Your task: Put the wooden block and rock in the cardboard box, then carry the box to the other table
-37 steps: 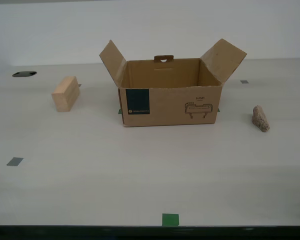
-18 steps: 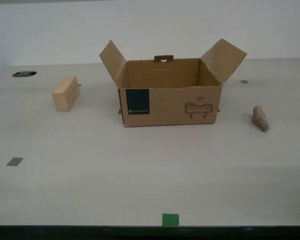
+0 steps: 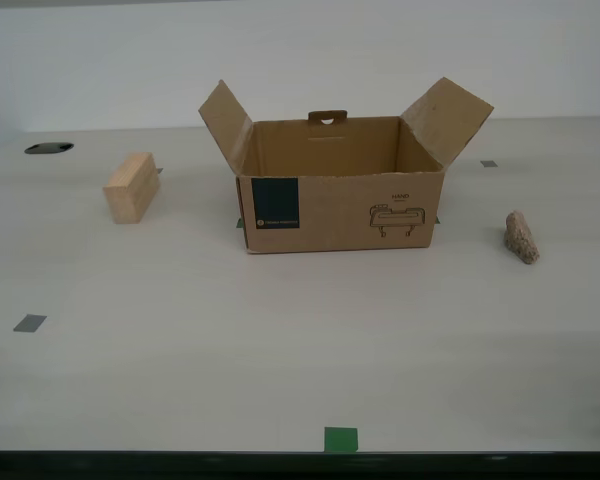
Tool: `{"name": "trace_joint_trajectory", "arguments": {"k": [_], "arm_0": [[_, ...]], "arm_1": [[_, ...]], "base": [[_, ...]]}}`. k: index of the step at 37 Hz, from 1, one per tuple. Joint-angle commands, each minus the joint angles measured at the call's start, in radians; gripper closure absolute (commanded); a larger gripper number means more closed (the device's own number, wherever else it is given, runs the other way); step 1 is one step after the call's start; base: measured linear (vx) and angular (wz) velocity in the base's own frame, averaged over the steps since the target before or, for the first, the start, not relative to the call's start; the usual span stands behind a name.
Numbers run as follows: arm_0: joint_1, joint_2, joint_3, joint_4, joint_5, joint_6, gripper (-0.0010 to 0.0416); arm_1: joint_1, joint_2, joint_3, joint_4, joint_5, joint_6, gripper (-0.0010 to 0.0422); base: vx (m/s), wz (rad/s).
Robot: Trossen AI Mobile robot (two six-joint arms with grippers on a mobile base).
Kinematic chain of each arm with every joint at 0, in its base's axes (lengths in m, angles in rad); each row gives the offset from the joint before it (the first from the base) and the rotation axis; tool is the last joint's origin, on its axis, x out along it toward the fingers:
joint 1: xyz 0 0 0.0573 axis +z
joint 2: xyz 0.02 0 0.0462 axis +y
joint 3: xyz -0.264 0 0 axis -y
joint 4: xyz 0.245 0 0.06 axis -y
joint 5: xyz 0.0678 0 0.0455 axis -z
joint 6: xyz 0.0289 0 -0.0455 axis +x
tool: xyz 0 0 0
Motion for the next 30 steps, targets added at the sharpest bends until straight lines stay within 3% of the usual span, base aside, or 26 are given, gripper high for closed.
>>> {"name": "trace_joint_trajectory", "arguments": {"k": [1,30], "arm_0": [[0.0,0.0,0.001,0.003,-0.001,0.0,0.0405],[0.0,0.0,0.001,0.003,-0.001,0.0,0.0405]], "arm_1": [[0.0,0.0,0.001,0.006,0.003,0.002,0.0412],[0.0,0.0,0.001,0.006,0.003,0.002,0.0412]], "base": [[0.0,0.0],[0.0,0.0]]}}
